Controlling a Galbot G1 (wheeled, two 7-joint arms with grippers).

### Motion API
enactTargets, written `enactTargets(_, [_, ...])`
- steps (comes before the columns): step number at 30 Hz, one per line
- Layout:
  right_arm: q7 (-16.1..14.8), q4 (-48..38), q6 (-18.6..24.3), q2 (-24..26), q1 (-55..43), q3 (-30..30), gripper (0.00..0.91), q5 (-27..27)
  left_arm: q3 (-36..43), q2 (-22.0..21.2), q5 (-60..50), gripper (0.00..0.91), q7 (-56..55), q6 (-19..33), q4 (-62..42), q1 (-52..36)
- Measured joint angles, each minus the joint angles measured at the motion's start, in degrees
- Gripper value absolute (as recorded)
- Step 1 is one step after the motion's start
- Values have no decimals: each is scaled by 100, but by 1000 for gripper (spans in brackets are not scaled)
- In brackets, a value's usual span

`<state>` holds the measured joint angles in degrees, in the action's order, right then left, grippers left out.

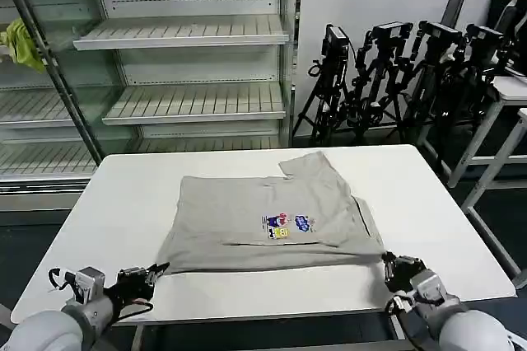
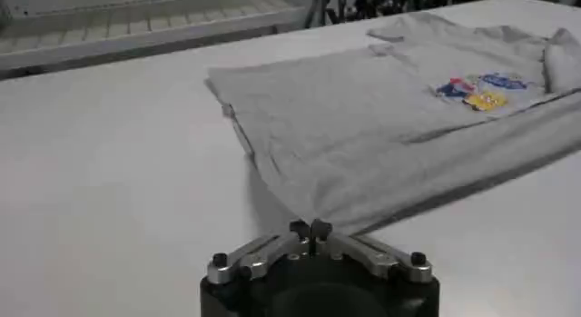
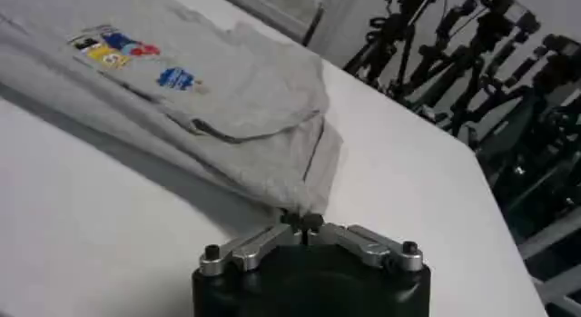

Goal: Fold and organize the clothes.

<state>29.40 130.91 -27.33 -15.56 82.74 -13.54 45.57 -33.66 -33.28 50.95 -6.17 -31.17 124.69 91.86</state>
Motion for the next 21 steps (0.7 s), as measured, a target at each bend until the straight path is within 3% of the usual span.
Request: enactTargets(21, [375,196,-303,593,128,124,0,333,-903,145,27,50,-86,-120,649,1577])
